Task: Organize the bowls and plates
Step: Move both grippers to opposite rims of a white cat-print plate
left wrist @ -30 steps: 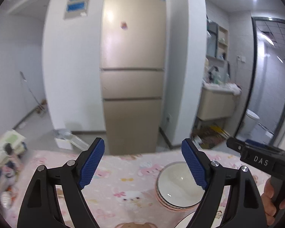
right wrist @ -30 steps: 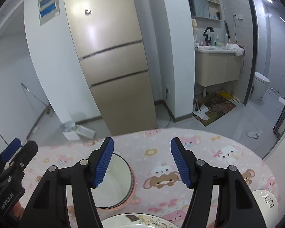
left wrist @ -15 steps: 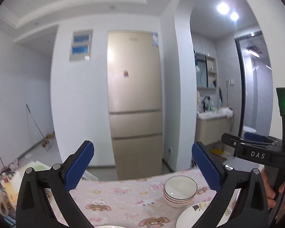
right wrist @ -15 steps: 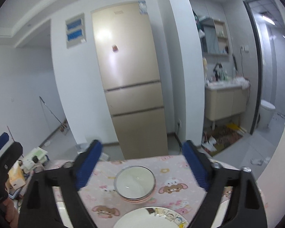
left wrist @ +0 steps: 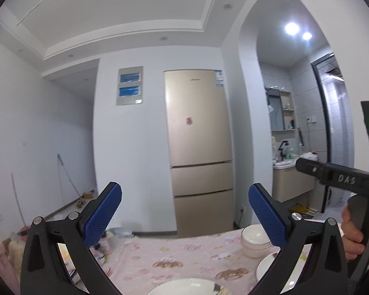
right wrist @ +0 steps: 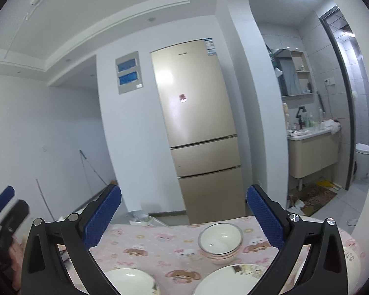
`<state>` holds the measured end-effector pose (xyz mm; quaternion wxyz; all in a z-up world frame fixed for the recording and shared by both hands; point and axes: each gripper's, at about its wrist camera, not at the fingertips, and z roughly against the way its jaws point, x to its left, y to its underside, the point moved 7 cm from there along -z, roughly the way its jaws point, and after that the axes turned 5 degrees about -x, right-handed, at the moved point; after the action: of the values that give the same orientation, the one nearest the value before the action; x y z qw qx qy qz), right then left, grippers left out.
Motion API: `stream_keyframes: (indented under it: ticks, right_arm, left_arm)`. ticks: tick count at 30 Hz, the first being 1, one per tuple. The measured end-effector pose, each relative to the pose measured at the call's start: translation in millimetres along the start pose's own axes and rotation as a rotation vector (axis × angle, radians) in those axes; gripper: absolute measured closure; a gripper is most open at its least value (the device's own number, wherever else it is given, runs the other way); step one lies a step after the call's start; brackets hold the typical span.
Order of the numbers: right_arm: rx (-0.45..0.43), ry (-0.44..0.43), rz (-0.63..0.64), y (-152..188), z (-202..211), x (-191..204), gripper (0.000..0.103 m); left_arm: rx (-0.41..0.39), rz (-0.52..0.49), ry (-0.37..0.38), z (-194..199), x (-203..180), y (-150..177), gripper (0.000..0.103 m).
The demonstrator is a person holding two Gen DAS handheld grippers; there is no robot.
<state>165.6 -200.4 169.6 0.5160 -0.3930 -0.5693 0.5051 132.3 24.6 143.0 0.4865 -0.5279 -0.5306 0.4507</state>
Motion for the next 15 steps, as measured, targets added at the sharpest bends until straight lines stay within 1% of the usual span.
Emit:
stream_keyframes:
  ticks: [2,3,5,7,9,11,15]
  right_arm:
    - [0.02,-0.037,0.01,8,-3,13,0.0]
    - [0.035,-0.054,0.021,14,-6,18,0.0]
    - [0.075,-0.077,0.051,32,-17,30,0.0]
    - [0.102,-0.074,0.063,50,-27,37,0.0]
    - [0.139,-0.084,0.066,71,-39,41,0.0]
    - [0.195,-0.083,0.085,95,-52,44,0.0]
    - [0.274,-0.069,0.11,135,-75,44,0.0]
  left_arm:
    - [0.004,0.012,-0.083,4,12,13,0.0]
    - [0.011,0.024,-0.094,4,16,21,0.0]
    - [0.065,0.064,-0.077,-1,24,42,0.0]
    - [0.123,0.088,-0.067,-9,29,62,0.0]
    - [0.171,0.094,-0.076,-15,33,83,0.0]
    - [0.214,0.101,-0.077,-20,35,99,0.0]
    - [0.31,0.106,-0.059,-30,37,132,0.0]
